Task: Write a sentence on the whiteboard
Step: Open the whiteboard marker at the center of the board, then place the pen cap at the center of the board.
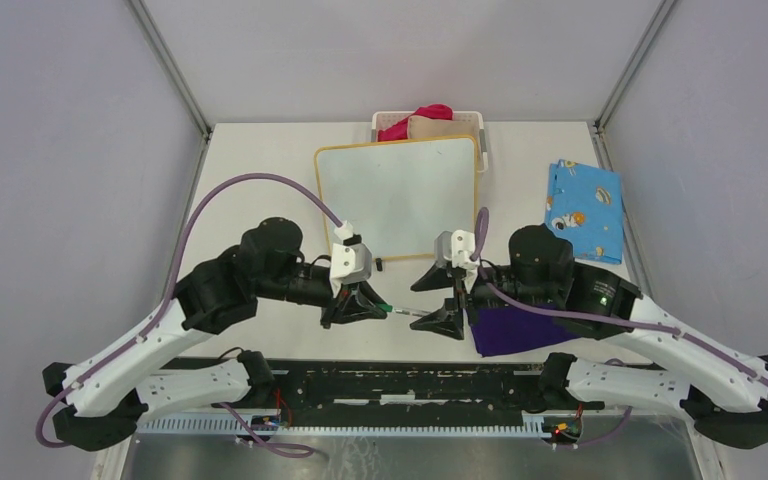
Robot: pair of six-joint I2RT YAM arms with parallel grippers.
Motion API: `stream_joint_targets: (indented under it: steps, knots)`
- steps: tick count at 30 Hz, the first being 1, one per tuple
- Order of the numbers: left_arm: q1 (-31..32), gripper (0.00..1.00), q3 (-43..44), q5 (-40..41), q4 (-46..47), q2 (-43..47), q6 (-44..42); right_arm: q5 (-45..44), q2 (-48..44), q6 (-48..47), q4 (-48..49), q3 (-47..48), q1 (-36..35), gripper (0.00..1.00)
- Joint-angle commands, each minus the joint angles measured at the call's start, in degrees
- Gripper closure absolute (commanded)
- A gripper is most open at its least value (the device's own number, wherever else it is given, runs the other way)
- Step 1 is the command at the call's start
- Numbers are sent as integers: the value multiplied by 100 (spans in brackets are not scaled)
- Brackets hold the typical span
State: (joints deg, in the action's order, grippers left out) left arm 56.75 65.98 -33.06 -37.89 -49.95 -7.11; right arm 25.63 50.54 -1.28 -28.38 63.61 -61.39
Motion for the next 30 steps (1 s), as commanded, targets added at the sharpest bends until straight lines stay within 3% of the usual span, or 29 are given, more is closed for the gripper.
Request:
stream_joint_targets:
  steps: [1, 11, 14, 15, 19, 30]
  knots:
    - [11, 98, 279, 34, -22, -24, -239, 329, 175, 106, 162, 8, 1, 34]
    - [11, 98, 318, 122, -26, -87, -189, 228, 541, 119, 17, 50, -113, 50]
    - [11, 98, 328, 118, -26, -108, -170, 174, 610, 119, 28, 74, -146, 58]
    - [11, 98, 334, 123, -30, -110, -162, 154, 624, 119, 21, 72, -167, 63]
    - [11, 98, 364, 223, -50, -99, -169, 34, 579, 57, -56, -28, -194, 99]
    - [10, 98, 120, 767, 822, 805, -112, -755, -484, -49, -405, -939, -200, 100]
